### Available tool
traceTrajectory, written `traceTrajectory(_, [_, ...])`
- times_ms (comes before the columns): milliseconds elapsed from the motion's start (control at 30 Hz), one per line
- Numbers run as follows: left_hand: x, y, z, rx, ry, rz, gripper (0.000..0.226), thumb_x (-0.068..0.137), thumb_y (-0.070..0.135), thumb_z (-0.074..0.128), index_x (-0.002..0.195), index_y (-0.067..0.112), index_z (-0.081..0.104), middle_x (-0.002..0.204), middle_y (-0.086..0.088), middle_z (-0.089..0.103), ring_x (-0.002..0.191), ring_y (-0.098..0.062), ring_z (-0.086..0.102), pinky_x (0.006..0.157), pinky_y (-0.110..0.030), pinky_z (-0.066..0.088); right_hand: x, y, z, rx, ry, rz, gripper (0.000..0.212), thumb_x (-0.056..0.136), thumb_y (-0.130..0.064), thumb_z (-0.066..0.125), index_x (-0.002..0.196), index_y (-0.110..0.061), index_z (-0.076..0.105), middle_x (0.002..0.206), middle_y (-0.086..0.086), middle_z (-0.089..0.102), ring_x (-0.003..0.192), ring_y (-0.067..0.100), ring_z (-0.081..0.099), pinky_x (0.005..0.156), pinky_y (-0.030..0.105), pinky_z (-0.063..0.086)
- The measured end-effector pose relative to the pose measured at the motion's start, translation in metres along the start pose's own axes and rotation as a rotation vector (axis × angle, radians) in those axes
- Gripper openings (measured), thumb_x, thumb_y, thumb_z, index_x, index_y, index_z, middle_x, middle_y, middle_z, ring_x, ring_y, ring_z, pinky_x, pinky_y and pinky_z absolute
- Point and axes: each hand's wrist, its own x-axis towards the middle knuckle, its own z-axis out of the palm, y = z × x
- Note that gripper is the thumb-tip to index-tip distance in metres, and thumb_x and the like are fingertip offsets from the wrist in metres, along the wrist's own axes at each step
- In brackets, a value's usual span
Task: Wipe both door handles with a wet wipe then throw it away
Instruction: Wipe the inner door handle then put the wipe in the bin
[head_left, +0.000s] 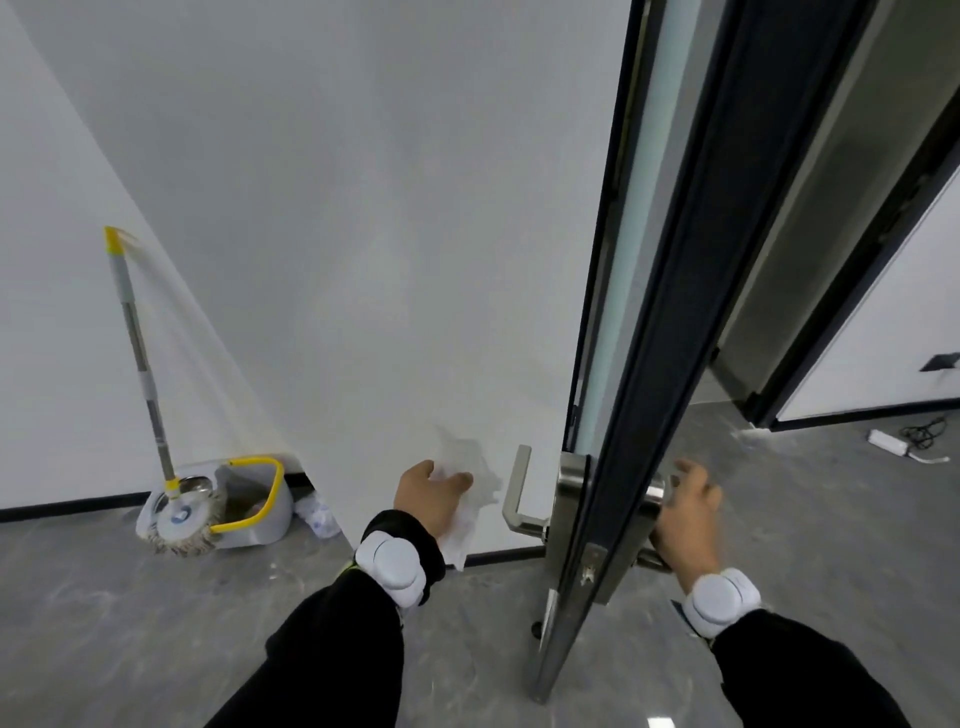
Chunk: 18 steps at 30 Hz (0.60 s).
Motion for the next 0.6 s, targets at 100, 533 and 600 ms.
traceTrajectory(100, [0.018,0.002,0.015,0.071,-0.035,0.012,0.022,0.081,0.026,0.068,0.090,0.006,0.065,0.091,-0.007,0.072,0.087,-0.031,0.067,0.090,-0.048,0.054,-0.005,-0.003,-0.002,-0.196,0.126,-0.137,0.045,0.082,-0.005,0.051,0.126,-0.007,0.052,0.130,0.023,0.040,0.115,0.044,0.044,0.096,0.050,0.039])
traceTrajectory(533, [0.092,0.033,0.048,0.372,-0.343,0.121,0.018,0.086,0.020,0.064,0.079,0.011,0.049,0.082,-0.004,0.056,0.079,-0.026,0.053,0.070,-0.027,0.039,-0.019,-0.041,-0.011,0.478,0.217,-0.049,0.037,0.089,0.018,0.047,0.069,-0.012,0.057,0.058,-0.006,0.061,0.048,-0.005,0.054,0.048,0.014,0.047])
traceTrajectory(600, [0.105,0.038,0.044,0.388,-0.341,0.140,0.023,0.087,0.018,0.062,0.075,0.013,0.044,0.080,-0.003,0.051,0.075,-0.025,0.049,0.068,-0.026,0.037,-0.021,-0.045,-0.014,0.577,0.211,-0.019,0.023,0.094,0.008,0.049,0.082,-0.008,0.060,0.069,-0.001,0.066,0.056,-0.001,0.058,0.055,0.020,0.052])
